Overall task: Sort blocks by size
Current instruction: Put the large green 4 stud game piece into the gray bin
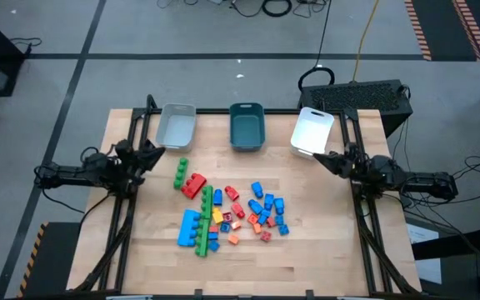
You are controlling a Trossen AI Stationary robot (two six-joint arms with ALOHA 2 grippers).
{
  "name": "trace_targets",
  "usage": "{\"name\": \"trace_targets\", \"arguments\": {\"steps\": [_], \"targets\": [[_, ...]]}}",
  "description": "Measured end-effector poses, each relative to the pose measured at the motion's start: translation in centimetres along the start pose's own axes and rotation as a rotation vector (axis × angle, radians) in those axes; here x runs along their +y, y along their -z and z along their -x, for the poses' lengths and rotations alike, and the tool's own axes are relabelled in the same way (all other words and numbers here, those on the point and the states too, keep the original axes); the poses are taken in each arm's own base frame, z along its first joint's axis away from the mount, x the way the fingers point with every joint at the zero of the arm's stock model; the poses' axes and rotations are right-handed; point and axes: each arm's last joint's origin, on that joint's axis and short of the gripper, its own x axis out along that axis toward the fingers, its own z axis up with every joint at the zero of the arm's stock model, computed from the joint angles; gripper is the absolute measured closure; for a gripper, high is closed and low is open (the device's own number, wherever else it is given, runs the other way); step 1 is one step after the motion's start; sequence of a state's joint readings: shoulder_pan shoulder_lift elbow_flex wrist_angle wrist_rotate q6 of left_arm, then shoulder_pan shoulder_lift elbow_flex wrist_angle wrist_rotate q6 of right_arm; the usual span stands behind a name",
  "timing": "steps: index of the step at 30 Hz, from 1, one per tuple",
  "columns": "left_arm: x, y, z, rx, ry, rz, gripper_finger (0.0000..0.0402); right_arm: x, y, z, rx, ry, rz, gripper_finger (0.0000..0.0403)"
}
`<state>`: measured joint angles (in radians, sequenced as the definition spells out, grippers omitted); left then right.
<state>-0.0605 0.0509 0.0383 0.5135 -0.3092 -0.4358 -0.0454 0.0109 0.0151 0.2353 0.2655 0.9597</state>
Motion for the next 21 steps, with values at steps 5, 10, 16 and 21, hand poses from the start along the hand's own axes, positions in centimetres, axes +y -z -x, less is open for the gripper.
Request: {"name": "trace_targets", "arguments": {"steps": [5,10,16,21], "targets": [[0.2,-0.1,0.0,-0.032,-0.065,-0.017,0.0386,0.2,-0.2,0.0,-0.035,-0.013,0.104,0.0403],[-0.5,-1.6,-0.2,-0.108,-0.059,0.015,0.0386,2.0,-1.5,0.2,-0.138,-0.164,0.23,0.0403],[-3.5,-6.6,-2.0,-0.08,-0.065,-0.112,0.0386,6.8,-5.1,1.1,-0.265,-0.22,0.473,0.0362],[-5.5,-8.6,-5.0,0.35,-0.217,-0.266,0.0386,10.3,-8.0,2.0,-0.185,-0.071,0.657,0.0293]]}}
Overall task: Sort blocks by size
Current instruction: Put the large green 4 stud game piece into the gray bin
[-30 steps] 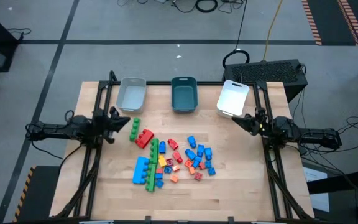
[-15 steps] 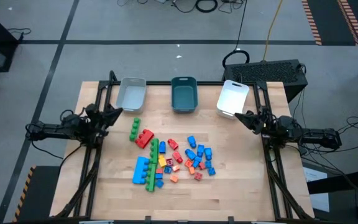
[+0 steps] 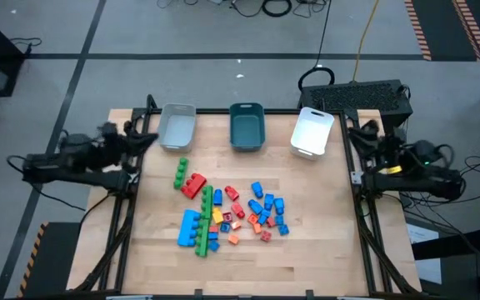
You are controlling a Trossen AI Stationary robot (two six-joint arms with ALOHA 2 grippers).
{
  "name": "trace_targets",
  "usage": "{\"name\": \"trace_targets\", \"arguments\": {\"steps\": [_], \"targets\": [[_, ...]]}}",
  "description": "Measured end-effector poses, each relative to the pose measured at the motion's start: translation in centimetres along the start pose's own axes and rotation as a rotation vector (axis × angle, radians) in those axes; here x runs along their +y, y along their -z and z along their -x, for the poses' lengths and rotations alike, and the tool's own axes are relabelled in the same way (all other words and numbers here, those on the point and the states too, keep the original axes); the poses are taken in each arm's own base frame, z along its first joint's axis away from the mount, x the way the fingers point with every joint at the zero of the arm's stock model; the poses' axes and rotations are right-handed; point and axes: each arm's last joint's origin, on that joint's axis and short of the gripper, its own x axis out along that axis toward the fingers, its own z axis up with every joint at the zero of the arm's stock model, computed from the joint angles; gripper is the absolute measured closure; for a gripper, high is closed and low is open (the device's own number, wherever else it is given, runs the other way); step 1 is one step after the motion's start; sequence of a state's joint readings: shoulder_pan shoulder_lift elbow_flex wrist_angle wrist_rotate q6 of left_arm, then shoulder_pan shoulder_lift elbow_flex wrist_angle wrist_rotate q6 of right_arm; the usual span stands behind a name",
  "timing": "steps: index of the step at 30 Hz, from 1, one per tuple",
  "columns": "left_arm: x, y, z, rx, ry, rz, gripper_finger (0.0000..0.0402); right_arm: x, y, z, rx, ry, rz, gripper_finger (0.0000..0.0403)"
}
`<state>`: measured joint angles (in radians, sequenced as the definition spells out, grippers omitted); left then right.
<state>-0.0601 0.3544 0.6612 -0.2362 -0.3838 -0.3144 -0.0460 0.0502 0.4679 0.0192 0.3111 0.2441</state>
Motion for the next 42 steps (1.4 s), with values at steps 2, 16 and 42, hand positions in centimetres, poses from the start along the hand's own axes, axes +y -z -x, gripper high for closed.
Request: {"name": "trace_targets", "arguments": {"steps": [2,16,42], "targets": [[-0.7,-0.3,-1.1,0.202,-0.047,-0.054,0.0386,0.2,-1.2,0.2,0.074,0.031,0.029,0.0268],[-2.6,6.8,-9.2,0.927,-0.055,-0.122,0.0277,0.3,-1.0,-0.1,0.369,0.112,0.042,0.0197],[4.3,11.5,-12.3,1.214,-0.727,0.075,0.0252,0.2,0.9,-1.2,0.54,0.186,0.005,0.0169]]}}
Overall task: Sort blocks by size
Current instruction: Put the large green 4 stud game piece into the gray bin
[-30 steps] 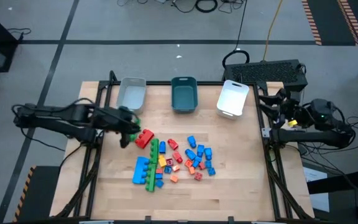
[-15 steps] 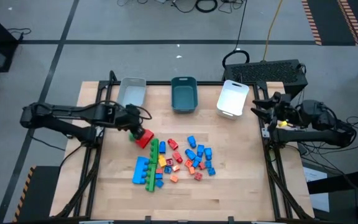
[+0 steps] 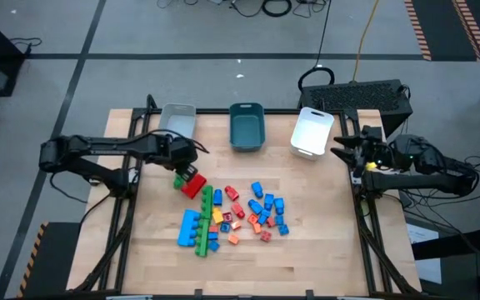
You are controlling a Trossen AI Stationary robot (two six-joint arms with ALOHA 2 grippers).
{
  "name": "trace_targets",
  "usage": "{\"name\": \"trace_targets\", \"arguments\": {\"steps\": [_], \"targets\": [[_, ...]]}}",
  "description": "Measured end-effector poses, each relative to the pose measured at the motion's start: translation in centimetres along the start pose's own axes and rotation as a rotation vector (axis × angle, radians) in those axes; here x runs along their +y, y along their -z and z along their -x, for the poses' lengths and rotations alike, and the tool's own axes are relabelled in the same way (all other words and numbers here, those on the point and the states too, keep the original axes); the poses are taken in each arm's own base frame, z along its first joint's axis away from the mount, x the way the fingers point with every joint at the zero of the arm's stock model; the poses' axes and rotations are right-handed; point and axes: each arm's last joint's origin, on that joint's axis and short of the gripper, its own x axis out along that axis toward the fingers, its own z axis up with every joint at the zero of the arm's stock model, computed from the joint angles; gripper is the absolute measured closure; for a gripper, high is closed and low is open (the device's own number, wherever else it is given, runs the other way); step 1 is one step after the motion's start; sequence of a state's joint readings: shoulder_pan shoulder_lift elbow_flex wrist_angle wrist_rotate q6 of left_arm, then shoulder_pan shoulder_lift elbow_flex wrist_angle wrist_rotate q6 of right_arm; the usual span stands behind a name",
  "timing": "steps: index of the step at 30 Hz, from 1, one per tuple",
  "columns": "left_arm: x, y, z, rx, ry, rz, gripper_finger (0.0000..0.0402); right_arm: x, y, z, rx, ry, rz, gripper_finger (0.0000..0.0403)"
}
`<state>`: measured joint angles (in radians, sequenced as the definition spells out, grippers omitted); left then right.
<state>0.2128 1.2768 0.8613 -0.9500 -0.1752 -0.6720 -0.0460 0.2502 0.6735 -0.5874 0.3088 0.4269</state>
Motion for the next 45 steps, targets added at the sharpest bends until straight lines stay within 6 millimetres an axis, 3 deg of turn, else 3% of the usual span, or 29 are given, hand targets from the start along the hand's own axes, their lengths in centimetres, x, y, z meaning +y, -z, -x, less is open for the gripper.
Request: {"name": "trace_targets", "arguments": {"steps": [9,19,31,35,39,45], "targets": [[-0.2,-0.2,-1.0,0.049,-0.017,0.019,0.0252,0.0,0.0,0.0,0.002,0.001,0.0,0.0165],[-0.7,-1.2,-0.9,-0.075,0.008,0.052,0.0253,-0.2,0.4,0.0,0.035,0.017,0.008,0.0165],[0.3,-1.0,-1.2,0.041,0.016,0.206,0.0253,-0.2,0.3,0.0,0.032,0.02,0.005,0.0165],[0.6,-1.3,-1.3,0.078,0.066,0.163,0.025,-0.2,0.3,0.0,0.032,0.02,0.005,0.0165],[0.9,-1.5,-1.4,0.086,0.075,0.149,0.0222,-0.2,0.3,0.0,0.031,0.02,0.005,0.0165],[1.4,-1.2,-1.8,0.154,0.027,0.176,0.0143,-0.2,0.3,0.0,0.032,0.019,0.005,0.0165]]}}
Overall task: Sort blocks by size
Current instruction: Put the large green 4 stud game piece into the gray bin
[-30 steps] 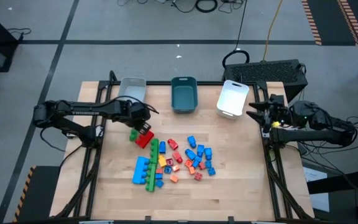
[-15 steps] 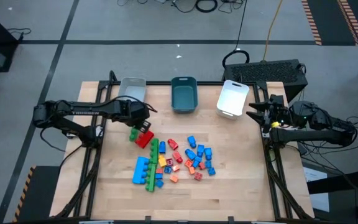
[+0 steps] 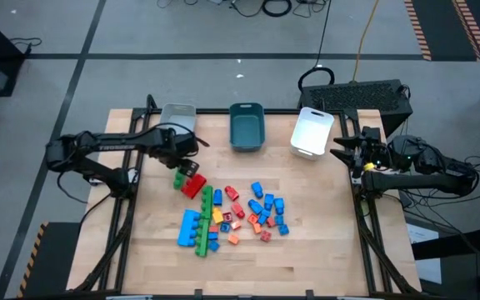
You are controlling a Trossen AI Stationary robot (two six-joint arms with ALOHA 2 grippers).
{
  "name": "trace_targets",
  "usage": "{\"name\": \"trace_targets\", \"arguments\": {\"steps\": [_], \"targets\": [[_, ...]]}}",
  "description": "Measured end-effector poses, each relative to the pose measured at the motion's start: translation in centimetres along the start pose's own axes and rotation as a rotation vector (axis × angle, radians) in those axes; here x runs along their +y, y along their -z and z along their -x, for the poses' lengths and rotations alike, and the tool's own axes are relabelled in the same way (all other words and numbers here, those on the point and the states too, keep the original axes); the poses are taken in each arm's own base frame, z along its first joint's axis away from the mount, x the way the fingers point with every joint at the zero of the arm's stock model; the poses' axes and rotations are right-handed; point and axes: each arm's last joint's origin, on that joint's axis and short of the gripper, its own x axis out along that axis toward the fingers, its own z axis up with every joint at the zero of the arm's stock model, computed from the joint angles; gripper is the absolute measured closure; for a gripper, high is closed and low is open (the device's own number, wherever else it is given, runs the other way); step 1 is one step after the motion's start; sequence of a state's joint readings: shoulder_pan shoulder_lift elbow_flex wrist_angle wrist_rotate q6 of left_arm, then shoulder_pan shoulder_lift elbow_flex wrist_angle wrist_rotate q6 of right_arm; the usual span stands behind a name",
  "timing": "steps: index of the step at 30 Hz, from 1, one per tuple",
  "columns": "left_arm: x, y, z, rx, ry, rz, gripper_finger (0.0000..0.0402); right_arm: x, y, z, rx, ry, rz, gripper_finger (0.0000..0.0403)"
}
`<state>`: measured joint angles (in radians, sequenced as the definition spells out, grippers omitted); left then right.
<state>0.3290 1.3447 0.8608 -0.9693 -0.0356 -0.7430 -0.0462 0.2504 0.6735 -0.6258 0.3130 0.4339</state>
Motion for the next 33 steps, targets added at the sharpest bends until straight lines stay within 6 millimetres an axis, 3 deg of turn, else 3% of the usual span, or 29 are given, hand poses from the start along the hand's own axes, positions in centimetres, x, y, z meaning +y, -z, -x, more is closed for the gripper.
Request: {"name": "trace_targets", "arguments": {"steps": [6,16,22,28,33], "targets": [[-0.4,-0.3,-1.3,0.045,-0.033,0.005,0.0089,0.0,0.0,0.0,0.0,0.0,0.0,0.0165],[-0.9,-1.3,-4.4,0.064,-0.165,0.032,0.0088,0.0,0.0,0.0,0.0,-0.001,0.0,0.0165],[-1.4,-1.9,-6.5,0.122,-0.135,0.05,0.0137,0.0,0.0,0.0,0.0,0.0,0.0,0.0165],[-1.5,-1.9,-6.6,0.138,-0.126,0.074,0.0259,0.0,0.0,0.0,0.0,-0.001,0.0,0.0165],[-1.2,-1.6,-6.5,0.154,-0.143,0.074,0.0266,0.0,0.0,0.0,0.0,0.0,0.0,0.0165]]}}
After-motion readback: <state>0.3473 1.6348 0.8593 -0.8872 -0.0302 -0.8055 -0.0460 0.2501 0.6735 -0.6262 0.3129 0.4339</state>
